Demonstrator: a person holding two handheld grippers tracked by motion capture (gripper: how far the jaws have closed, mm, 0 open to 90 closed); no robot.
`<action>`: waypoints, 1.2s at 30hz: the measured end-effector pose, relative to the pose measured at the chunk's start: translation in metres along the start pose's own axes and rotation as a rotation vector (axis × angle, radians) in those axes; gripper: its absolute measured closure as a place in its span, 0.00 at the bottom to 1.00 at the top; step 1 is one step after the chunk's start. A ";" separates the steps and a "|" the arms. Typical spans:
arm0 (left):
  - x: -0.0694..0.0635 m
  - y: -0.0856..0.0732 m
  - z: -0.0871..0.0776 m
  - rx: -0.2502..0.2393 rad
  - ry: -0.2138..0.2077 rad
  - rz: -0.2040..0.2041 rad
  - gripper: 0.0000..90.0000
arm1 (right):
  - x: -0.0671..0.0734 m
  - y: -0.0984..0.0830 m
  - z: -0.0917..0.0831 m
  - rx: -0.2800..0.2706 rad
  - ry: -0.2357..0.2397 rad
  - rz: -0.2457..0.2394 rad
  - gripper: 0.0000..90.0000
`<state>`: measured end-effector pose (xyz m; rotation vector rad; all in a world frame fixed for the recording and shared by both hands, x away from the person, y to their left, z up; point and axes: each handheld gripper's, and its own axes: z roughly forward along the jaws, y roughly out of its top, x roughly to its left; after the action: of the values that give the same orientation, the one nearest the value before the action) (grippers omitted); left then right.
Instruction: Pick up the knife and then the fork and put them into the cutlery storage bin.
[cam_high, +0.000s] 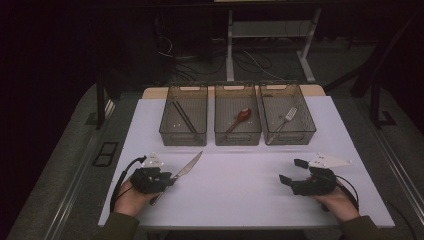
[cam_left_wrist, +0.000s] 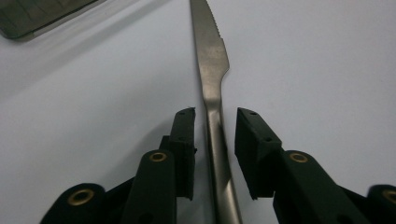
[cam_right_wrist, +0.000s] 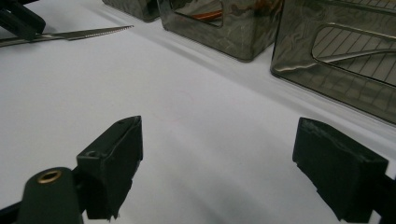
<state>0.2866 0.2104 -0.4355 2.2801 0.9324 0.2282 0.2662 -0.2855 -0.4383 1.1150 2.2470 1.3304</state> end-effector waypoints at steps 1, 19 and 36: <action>0.000 0.000 0.001 0.003 0.001 0.002 0.79 | 0.000 0.000 0.000 0.000 0.000 0.001 0.17; -0.008 0.010 0.005 0.097 0.043 -0.008 0.88 | 0.001 0.000 0.001 0.008 0.013 -0.006 0.17; -0.008 0.004 0.002 0.044 0.010 -0.048 0.88 | 0.002 0.000 0.002 0.029 0.007 -0.031 0.17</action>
<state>0.2845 0.2016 -0.4339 2.2958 1.0046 0.1999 0.2664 -0.2826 -0.4393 1.0825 2.2864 1.2961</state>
